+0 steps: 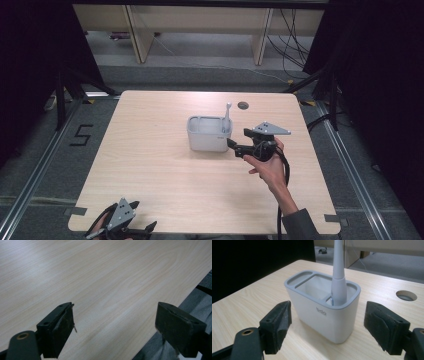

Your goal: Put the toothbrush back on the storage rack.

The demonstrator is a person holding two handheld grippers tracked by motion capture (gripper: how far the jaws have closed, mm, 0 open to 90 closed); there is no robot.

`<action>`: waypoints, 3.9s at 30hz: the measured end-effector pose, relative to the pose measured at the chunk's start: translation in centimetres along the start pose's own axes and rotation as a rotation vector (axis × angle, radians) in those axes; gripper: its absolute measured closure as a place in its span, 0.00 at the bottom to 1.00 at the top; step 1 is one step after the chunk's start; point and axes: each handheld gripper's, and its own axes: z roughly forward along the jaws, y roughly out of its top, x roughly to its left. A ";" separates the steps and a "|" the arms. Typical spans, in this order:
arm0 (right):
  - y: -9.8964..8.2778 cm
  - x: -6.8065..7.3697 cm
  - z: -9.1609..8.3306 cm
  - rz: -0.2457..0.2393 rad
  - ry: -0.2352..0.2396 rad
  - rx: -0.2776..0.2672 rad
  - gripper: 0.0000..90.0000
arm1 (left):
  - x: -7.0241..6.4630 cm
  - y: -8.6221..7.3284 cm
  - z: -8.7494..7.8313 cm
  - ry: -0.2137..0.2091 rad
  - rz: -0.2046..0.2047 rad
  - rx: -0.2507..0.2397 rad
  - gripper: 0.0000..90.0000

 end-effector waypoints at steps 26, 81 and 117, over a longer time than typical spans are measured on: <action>-2.8 1.9 -2.3 -0.021 0.032 0.043 0.23 | -0.1 0.0 0.0 -0.005 -0.004 -0.002 0.16; -9.5 5.3 -5.2 -0.031 0.119 0.197 0.20 | -0.1 0.0 0.0 0.002 0.004 -0.005 0.16; -11.9 5.4 -7.3 -0.084 0.090 0.326 0.19 | -0.2 0.0 0.0 -0.007 0.002 -0.002 0.16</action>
